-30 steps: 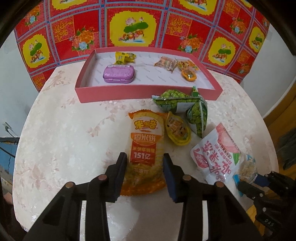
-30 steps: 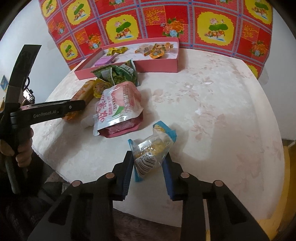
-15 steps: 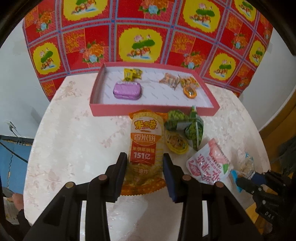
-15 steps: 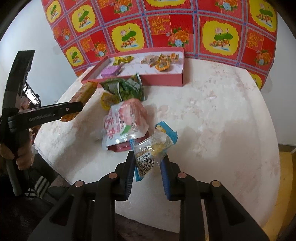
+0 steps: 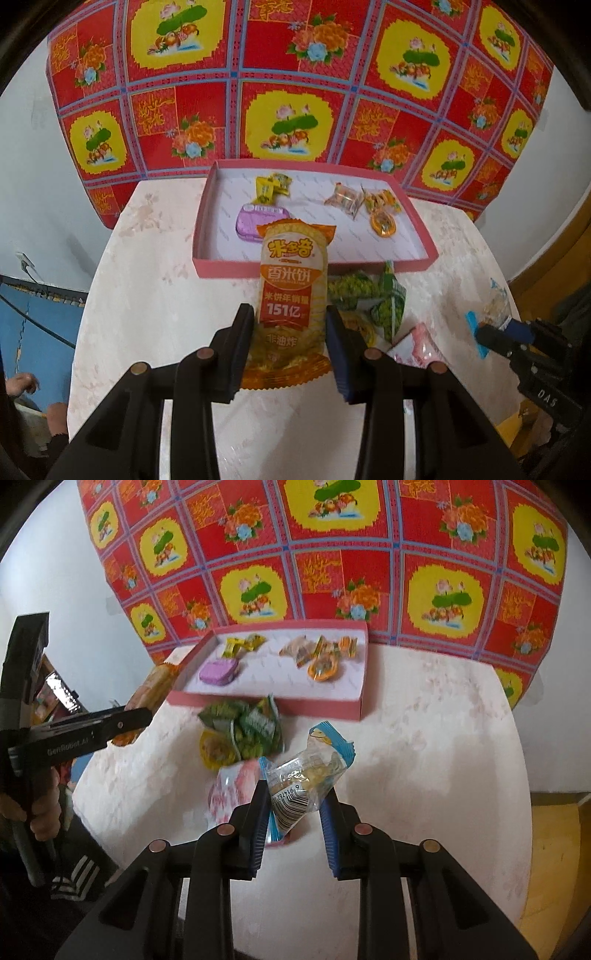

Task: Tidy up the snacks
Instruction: 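Carry the rice-cracker packet with the left tool while the right tool carries the cake packet into the box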

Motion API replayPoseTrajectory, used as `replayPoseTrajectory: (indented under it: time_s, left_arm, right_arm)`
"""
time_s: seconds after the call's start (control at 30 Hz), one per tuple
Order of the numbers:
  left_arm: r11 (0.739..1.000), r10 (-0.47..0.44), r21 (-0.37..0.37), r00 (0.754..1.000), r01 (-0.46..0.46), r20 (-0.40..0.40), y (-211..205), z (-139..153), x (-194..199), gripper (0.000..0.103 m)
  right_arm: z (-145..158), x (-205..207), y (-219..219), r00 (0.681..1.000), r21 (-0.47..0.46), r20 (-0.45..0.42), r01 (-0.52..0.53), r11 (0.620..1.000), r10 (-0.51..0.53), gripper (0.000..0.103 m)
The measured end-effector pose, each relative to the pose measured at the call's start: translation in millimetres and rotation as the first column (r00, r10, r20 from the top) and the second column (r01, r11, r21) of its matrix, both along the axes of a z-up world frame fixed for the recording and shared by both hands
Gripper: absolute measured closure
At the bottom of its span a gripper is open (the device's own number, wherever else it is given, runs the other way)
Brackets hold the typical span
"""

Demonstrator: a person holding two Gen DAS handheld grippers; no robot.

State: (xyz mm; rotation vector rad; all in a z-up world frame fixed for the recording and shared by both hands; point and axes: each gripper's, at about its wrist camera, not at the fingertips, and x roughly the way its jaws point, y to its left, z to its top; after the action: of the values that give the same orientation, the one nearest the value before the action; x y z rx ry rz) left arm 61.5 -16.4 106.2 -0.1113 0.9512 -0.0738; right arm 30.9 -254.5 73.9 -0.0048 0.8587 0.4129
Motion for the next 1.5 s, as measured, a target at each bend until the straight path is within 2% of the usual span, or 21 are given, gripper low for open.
replayPoseTrajectory:
  time_s: [0.47,0.87,1.5]
  left_arm:
    - [1.000,0.016,0.007,1.000,-0.016,0.005,14,2,48,0.062]
    - [0.999,0.027,0.032,0.999,-0.026,-0.018,12,-23,87,0.062]
    - [0.995,0.038,0.091,0.999,-0.036,-0.022,14,-42,133,0.062]
  right_arm:
    - [15,61,12,1.000,-0.020,0.008,-0.003,1.000,0.003,0.076]
    - [1,108,18,1.000,-0.030,-0.020,0.000,1.000,0.000,0.076]
    - [-15,134,29,0.999,-0.027,-0.050,-0.008,1.000,0.007,0.075]
